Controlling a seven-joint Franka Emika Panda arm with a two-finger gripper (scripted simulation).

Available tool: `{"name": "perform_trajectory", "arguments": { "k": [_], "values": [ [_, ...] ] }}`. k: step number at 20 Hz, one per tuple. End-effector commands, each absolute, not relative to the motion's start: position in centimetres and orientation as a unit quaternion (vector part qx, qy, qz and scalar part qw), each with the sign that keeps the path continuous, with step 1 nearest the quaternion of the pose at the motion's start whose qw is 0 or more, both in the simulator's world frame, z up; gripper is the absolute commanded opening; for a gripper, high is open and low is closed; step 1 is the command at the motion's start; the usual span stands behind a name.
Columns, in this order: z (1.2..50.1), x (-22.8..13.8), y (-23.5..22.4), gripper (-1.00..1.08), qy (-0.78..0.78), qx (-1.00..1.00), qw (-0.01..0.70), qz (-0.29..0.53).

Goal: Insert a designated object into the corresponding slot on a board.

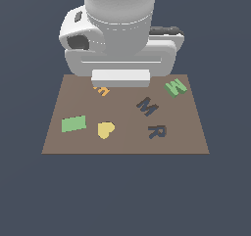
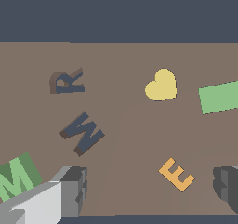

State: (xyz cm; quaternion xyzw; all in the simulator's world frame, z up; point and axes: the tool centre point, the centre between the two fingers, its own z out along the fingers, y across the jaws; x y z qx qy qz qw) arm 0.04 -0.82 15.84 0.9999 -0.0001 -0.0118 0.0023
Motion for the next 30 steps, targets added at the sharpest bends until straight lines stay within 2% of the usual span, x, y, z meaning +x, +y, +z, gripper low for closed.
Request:
{"name": "perform_trajectory", "arguments": {
  "k": [1,8,14,21,30],
  "values": [
    [15.8,0.0,-0.8,1.0,0.0,1.0,0.002,-0.012],
    [14.7,-0.3,1.4,1.0,0.027,1.0,0.002,-0.01],
    [11.8,-1.7,6.8,1.0,0.092,0.996,0.0,-0.007],
    [7.5,-5.1,14.3,1.0,0.19,0.982,-0.001,-0.002],
    [4.9,-7.7,18.4,1.0,0.246,0.969,-0.001,0.0]
  ]
}}
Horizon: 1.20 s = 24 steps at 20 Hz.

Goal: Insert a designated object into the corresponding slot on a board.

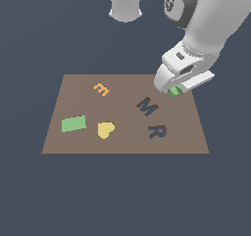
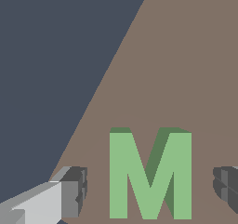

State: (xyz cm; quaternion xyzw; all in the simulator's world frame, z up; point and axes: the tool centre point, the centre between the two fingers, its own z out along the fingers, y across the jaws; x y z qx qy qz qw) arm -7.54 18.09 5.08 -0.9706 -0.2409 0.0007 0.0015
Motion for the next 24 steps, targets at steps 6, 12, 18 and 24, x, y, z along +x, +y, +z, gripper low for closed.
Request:
{"name": "perform_trajectory", "arguments": {
  "k": [6,12,18,24],
  "values": [
    [5.0,-7.5,18.1,1.0,-0.242,-0.97,0.0,0.0],
    [4.4,-7.6,18.1,1.0,-0.242,-0.97,0.0,0.0],
    [3.0,-7.5,18.0,1.0,-0.241,-0.97,0.0,0.0],
    [3.0,-7.5,18.0,-1.0,-0.241,-0.97,0.0,0.0]
  ]
}}
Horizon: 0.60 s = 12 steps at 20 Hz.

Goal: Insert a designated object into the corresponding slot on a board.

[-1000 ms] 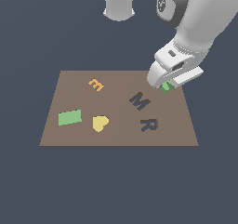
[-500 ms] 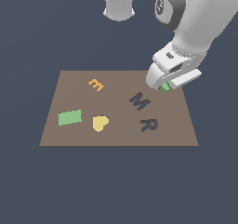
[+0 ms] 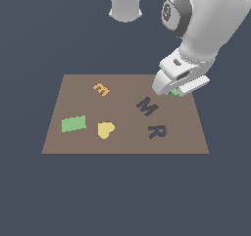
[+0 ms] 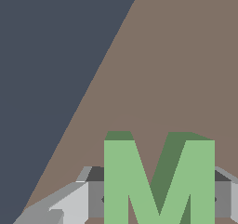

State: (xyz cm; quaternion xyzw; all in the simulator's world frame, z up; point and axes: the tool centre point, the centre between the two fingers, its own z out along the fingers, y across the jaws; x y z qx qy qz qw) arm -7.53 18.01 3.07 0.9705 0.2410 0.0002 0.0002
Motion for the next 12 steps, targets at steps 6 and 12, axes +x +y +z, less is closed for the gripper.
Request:
{"name": "perform_trajectory", "arguments": {
  "k": [6,12],
  "values": [
    [3.06,-7.55,17.97,-1.0,0.241,0.971,0.0,0.0],
    [3.07,-7.61,17.85,-1.0,0.249,0.968,0.0,0.0]
  ]
}}
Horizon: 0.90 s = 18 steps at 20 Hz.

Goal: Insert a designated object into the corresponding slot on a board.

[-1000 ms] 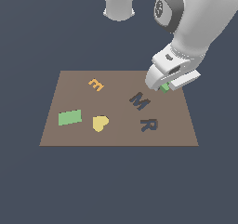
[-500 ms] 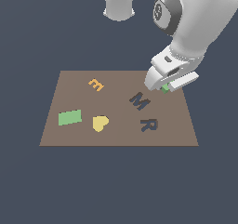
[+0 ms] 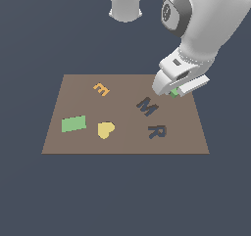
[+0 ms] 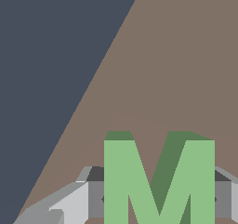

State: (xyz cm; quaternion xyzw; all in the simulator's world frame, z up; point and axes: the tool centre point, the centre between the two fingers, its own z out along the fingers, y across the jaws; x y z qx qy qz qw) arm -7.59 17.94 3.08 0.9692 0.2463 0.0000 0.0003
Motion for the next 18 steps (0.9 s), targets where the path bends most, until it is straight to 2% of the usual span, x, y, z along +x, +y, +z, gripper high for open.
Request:
{"name": "perform_trajectory", "arguments": {
  "k": [1,18],
  "values": [
    [3.1,-7.6,17.8,-1.0,0.253,0.967,0.0,0.0],
    [3.3,-8.1,15.2,-1.0,0.409,0.913,0.001,0.0]
  ]
}}
